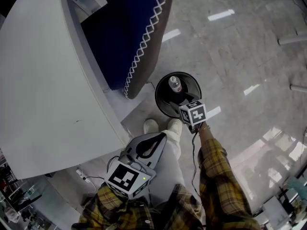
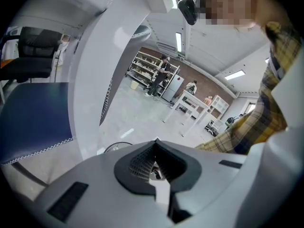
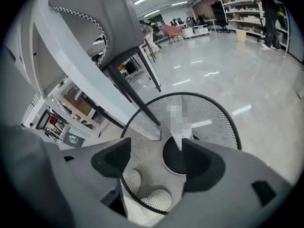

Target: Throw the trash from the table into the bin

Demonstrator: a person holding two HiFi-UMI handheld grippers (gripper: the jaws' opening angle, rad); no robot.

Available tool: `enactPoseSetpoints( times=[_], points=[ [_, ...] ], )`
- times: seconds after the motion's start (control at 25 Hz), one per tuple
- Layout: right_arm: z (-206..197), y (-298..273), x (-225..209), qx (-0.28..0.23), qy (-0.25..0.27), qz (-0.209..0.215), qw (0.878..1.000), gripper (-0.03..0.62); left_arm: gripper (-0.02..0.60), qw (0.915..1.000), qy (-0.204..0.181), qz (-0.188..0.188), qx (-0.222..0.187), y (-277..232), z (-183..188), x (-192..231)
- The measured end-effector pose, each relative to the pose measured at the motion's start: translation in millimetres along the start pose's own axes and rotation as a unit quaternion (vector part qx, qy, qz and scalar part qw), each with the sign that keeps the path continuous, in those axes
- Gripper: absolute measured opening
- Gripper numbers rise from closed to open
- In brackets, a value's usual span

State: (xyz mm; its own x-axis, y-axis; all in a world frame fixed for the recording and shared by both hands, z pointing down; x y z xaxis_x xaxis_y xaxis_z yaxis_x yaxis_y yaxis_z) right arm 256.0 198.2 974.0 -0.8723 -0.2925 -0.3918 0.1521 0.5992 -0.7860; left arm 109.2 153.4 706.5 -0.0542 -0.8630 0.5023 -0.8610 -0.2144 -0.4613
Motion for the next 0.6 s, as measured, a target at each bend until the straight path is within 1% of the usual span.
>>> enactPoseSetpoints(
  times=[0.12, 0.28, 0.48, 0.6],
  points=[
    [5.3, 25.2, 10.4, -0.002, -0.012, -0.003, 1.000, 0.310, 0.008, 1.0000, -0.001, -0.007, 0.000, 10.7, 15.6, -15.9],
    [27.2, 73.7, 34.7, -0.011, -0.034, -0.001, 0.999, 0.310, 0.008, 0.9999, 0.005, -0.014, -0.001, 34.4, 46.4, -45.5],
    [63.7, 152.4, 68.0, -0.017, -0.056, -0.007, 0.998, 0.308, 0.008, 0.9995, -0.002, -0.024, -0.020, 70.5, 105.8, -93.4],
    [92.3, 199.8, 93.0, -0.027, -0.047, -0.012, 0.998, 0.301, 0.008, 0.9988, -0.008, -0.030, -0.038, 95.6, 145.2, -116.8]
  ],
)
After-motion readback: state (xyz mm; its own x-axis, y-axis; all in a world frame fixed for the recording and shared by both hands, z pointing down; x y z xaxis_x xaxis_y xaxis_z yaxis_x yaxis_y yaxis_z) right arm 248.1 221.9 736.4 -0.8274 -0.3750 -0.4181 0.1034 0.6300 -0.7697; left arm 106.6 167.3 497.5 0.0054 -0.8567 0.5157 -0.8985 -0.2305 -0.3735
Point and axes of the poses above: the fingertips, and each gripper's own axes: y backward along the fingers, x to its left, z out of its top, the point moved 6 cm from there along y, backward along the fingers, and after that the axes turned 3 degrees about -x, right-handed, at the moved point
